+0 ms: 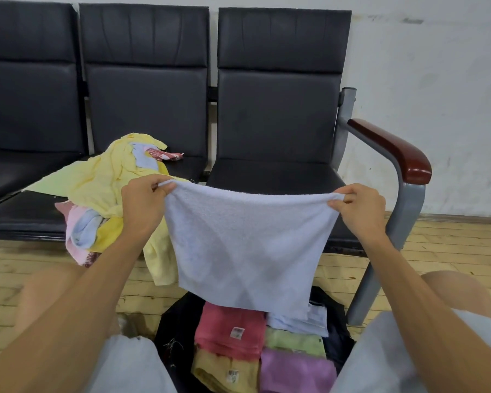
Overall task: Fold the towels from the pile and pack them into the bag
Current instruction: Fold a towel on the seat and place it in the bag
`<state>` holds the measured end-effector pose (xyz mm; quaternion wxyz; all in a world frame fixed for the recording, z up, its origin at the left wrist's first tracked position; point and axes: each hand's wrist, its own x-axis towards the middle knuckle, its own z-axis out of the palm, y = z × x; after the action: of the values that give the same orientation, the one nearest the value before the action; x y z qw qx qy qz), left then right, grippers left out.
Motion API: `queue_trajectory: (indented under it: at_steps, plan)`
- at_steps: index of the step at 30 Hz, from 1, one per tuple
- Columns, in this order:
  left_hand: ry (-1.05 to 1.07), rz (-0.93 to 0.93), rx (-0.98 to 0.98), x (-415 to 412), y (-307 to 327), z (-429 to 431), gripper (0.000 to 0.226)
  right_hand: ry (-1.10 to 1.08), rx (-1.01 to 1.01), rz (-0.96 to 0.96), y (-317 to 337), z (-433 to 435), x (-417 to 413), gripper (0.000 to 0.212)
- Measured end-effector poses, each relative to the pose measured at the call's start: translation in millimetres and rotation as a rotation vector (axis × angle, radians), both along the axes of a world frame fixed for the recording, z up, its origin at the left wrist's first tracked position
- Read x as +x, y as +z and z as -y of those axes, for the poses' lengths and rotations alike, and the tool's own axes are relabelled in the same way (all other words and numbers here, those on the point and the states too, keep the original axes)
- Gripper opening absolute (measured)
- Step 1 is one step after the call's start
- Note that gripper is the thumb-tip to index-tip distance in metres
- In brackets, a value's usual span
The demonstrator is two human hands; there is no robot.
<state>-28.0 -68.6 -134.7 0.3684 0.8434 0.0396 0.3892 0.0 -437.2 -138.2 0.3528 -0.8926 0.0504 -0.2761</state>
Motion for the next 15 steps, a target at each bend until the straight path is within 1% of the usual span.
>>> queue_trajectory:
  at_steps: [6,9,13,15]
  plan:
    - [0.031,0.009,-0.025,-0.4,-0.4,3.9,0.016,-0.043,0.004,0.051,1.0,-0.6,-3.0,0.015]
    - [0.057,0.009,-0.08,-3.0,0.3,8.0,0.017,-0.042,0.026,0.061,3.6,-3.3,-5.0,0.012]
    - [0.087,-0.021,-0.206,2.3,-2.3,12.4,0.017,-0.046,0.101,0.054,13.6,-4.1,-3.6,0.003]
    - [0.092,-0.017,-0.234,8.7,1.6,17.5,0.019,-0.02,0.169,0.048,18.7,-2.8,0.7,0.005]
